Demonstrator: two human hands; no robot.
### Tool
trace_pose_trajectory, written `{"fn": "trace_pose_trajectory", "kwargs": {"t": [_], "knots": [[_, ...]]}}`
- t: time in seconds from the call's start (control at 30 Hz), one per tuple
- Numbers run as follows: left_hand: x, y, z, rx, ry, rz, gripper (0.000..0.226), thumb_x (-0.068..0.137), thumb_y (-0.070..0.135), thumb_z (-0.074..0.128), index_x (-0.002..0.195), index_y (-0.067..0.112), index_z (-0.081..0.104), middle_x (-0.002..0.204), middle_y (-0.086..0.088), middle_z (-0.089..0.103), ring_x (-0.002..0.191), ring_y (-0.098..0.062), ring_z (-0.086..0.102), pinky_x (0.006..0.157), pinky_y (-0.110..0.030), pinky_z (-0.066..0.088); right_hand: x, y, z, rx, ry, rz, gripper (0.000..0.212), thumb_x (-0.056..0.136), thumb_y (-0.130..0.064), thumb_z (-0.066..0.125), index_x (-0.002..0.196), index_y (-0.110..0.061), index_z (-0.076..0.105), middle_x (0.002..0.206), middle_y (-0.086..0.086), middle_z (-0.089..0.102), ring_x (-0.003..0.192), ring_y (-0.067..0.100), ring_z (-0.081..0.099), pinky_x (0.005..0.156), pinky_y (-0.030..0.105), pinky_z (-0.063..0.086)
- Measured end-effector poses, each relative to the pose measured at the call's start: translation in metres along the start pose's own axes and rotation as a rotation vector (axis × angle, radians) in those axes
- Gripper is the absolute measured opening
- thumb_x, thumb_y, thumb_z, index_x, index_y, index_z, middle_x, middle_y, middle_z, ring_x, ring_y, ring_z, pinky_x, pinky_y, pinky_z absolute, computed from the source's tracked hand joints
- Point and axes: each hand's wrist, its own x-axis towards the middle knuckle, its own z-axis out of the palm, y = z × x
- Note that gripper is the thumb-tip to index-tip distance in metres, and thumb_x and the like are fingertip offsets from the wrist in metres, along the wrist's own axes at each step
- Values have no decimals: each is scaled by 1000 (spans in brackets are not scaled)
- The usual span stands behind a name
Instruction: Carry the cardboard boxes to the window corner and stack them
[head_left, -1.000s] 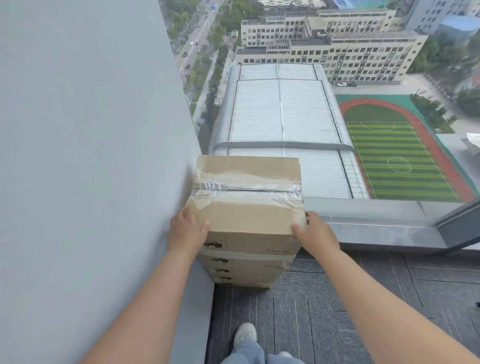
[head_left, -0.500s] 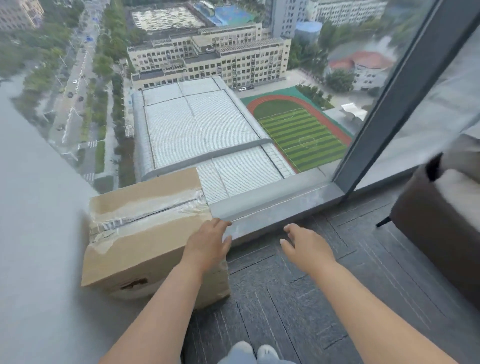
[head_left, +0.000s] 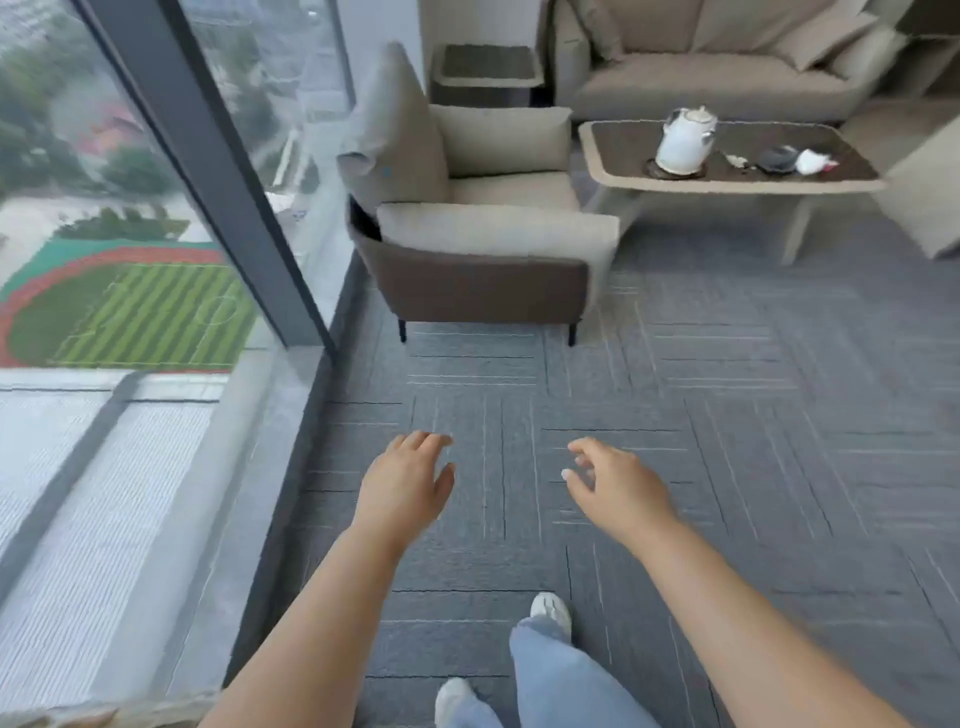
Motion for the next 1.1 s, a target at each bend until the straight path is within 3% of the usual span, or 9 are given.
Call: {"fn": "trace_pose_trajectory", "kwargs": {"t": [0.27, 0.53, 0.8, 1.1], "knots": [[61, 161, 53, -20, -128, 468, 35, 94, 27, 48, 126, 15, 54, 123, -1, 59, 113, -25, 55, 86, -34, 46, -82, 148, -42, 91, 192, 470, 38, 94, -36, 47, 130, -24, 47, 125, -5, 61, 110, 19, 59, 85, 32, 49], [98, 317, 111, -37, -201, 699, 35, 93, 27, 49, 126, 16, 54, 124, -1, 59, 115, -22, 54, 87, -35, 47, -137, 272, -72, 145, 285, 719, 39, 94, -37, 46, 131, -24, 46, 124, -7, 61, 109, 15, 60, 84, 31, 48], [142, 400, 145, -71, -189, 643, 33, 91, 28, 54, 121, 15, 57, 124, 2, 57, 108, -20, 58, 77, -31, 48, -118, 370, -120, 196, 236, 755, 40, 94, -37, 46, 132, -23, 45, 123, -5, 60, 107, 16, 60, 83, 32, 51], [260, 460, 185, -40, -217, 547, 35, 91, 29, 53, 123, 15, 55, 123, 0, 58, 112, -21, 56, 80, -33, 49, 21, 455, -208, 172, 275, 617, 40, 94, -36, 47, 131, -22, 45, 124, -3, 61, 107, 18, 60, 83, 35, 52]]}}
